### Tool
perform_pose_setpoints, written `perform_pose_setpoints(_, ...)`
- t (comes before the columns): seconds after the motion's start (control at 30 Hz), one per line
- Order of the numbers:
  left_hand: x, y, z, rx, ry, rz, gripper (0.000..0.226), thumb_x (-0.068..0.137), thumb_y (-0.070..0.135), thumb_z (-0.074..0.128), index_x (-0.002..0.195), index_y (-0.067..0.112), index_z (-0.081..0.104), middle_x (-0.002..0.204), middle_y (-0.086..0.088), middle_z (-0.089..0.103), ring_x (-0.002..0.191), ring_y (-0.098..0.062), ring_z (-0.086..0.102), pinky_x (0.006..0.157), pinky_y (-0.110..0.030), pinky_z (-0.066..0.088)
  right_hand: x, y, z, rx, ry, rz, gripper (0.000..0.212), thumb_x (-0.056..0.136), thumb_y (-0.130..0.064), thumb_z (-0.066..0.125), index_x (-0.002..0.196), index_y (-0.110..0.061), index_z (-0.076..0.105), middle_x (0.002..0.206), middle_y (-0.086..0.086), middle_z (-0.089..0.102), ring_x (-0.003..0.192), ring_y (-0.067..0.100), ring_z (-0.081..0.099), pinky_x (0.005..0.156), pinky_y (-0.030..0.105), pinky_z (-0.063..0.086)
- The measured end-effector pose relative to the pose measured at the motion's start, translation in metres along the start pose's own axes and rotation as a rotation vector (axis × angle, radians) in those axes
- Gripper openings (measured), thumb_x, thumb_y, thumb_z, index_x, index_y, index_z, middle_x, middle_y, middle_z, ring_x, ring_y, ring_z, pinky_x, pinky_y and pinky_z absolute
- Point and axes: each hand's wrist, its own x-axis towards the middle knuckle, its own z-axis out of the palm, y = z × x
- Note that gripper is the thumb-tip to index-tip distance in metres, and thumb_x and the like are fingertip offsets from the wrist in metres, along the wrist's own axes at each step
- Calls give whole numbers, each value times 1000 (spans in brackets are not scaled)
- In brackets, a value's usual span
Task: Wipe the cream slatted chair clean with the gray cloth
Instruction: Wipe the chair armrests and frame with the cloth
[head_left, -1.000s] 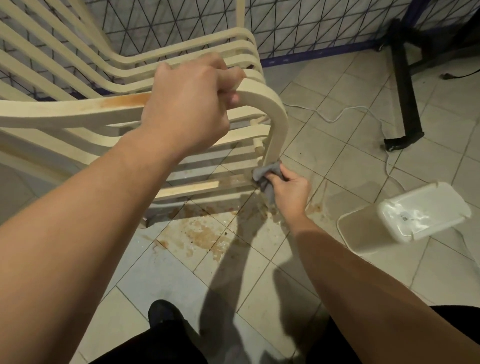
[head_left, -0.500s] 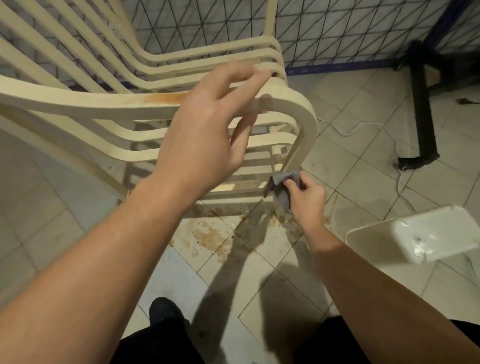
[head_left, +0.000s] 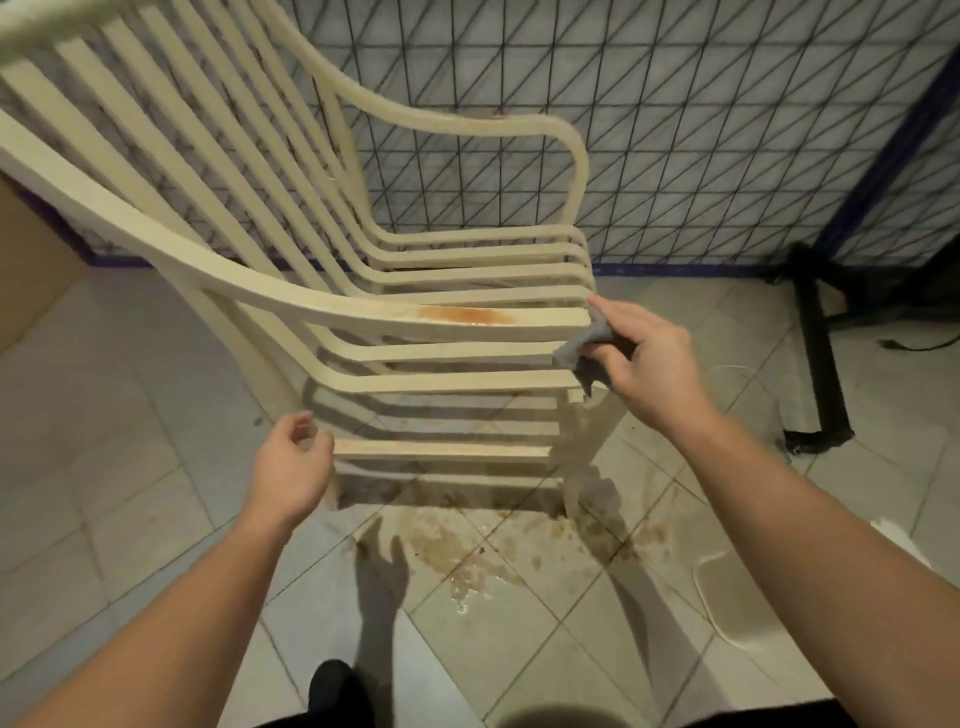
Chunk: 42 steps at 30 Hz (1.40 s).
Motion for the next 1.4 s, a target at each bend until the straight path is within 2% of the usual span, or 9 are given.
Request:
perform_pose_setpoints(0.1, 2, 23, -14, -83, 18, -62, 26, 101, 24, 55, 123, 12, 59, 120, -6, 63, 94, -23, 60, 68, -26, 49, 7, -14, 0, -98, -86, -74, 50, 92, -15, 65, 140, -21, 54, 138, -3, 58, 128, 18, 48, 115, 40, 35)
perform_pose_setpoints(0.2, -2, 51, -2, -295, -216, -75, 24, 100, 27, 60, 123, 20, 62, 123, -6, 65, 101, -20, 67, 90, -37, 56, 11, -26, 5, -191, -115, -166, 50, 91, -14, 66, 140, -19, 55, 138, 0, 58, 127, 21, 49, 113, 40, 37)
perform_pose_setpoints(0.33, -14, 93, 28, -760, -404, -146, 47, 101, 14, 59, 146, 16, 44, 133, -6, 63, 113, -22, 68, 98, -37, 56, 9, -28, 12, -167, -48, -436, 46, 82, 4, 72, 125, -11, 68, 128, 1, 67, 125, 21, 59, 111, 37, 42)
perform_pose_setpoints(0.5, -21, 108, 33, -964, -401, -204, 58, 101, -8, 41, 154, 12, 29, 136, -12, 59, 114, -26, 68, 99, -40, 56, 14, -24, -14, -14, -56, -376, 46, 85, -7, 74, 129, -17, 66, 124, -12, 63, 120, 7, 59, 109, 16, 38)
perform_pose_setpoints(0.73, -11, 101, 17, -1123, -318, -249, 58, 102, -7, 40, 156, 13, 28, 146, -15, 50, 112, -31, 68, 99, -43, 55, 19, -42, 19, -380, -145, -282, 47, 94, -33, 62, 139, -22, 54, 133, -2, 62, 121, 24, 54, 105, 42, 39)
perform_pose_setpoints(0.97, -13, 111, 25, -1360, -321, -331, 52, 103, -5, 43, 152, 9, 34, 141, -17, 50, 114, -36, 65, 97, -46, 56, 14, -39, 17, -179, -72, -503, 46, 79, 5, 72, 120, -15, 72, 121, -4, 71, 119, 13, 63, 107, 34, 47)
perform_pose_setpoints(1.07, -6, 111, 27, -1347, -334, -333, 46, 105, 0, 42, 150, 7, 36, 145, -17, 48, 121, -35, 61, 99, -47, 55, 19, -43, -4, -73, -83, -470, 38, 81, 0, 69, 112, -21, 76, 113, -13, 72, 111, 3, 63, 104, 22, 46)
perform_pose_setpoints(1.23, 1, 115, 27, -1271, -297, -348, 28, 107, 6, 41, 133, 9, 50, 139, -15, 54, 125, -33, 60, 99, -46, 55, 22, -48, -3, -126, -154, -341, 27, 90, -14, 67, 107, -35, 72, 107, -18, 72, 102, 6, 62, 90, 31, 51)
perform_pose_setpoints(1.4, -11, 109, 9, -280, -268, 53, 22, 103, 30, 55, 106, 14, 71, 107, -5, 74, 93, -21, 73, 87, -38, 61, 17, -43, 15, -119, -48, -448, 42, 76, 3, 76, 114, -16, 75, 117, -7, 69, 118, 13, 63, 110, 18, 38)
